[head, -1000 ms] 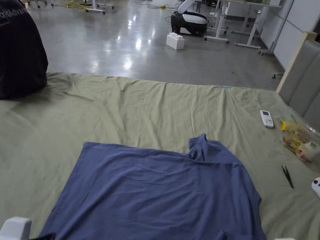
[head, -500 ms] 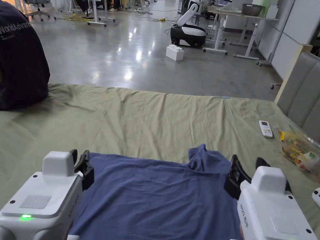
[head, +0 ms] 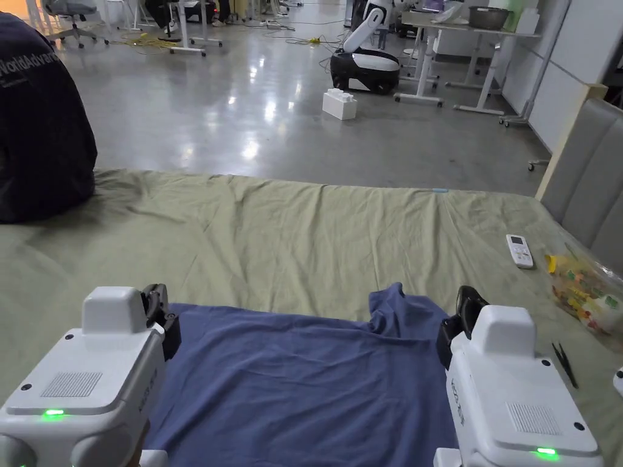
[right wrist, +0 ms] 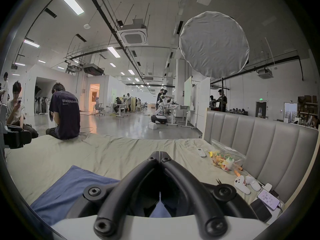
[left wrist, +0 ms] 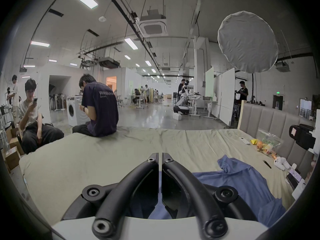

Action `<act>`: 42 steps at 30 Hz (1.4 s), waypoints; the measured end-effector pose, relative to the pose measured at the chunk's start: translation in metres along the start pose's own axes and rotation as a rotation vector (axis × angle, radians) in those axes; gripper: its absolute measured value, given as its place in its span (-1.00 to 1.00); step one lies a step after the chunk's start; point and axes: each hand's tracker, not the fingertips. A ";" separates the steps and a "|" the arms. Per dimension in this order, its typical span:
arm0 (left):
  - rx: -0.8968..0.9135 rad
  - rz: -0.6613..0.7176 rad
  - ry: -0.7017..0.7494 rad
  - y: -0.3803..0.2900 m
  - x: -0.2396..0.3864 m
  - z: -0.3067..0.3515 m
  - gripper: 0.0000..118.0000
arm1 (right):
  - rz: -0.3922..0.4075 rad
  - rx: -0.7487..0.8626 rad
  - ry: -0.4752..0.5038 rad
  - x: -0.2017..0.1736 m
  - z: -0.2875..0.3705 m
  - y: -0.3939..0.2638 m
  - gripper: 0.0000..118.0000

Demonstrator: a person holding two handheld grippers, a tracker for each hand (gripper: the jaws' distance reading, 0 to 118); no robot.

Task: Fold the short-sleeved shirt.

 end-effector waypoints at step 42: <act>-0.803 0.126 0.117 -0.164 -0.133 0.039 0.04 | 0.026 -0.236 0.092 -0.026 -0.006 -0.060 -0.99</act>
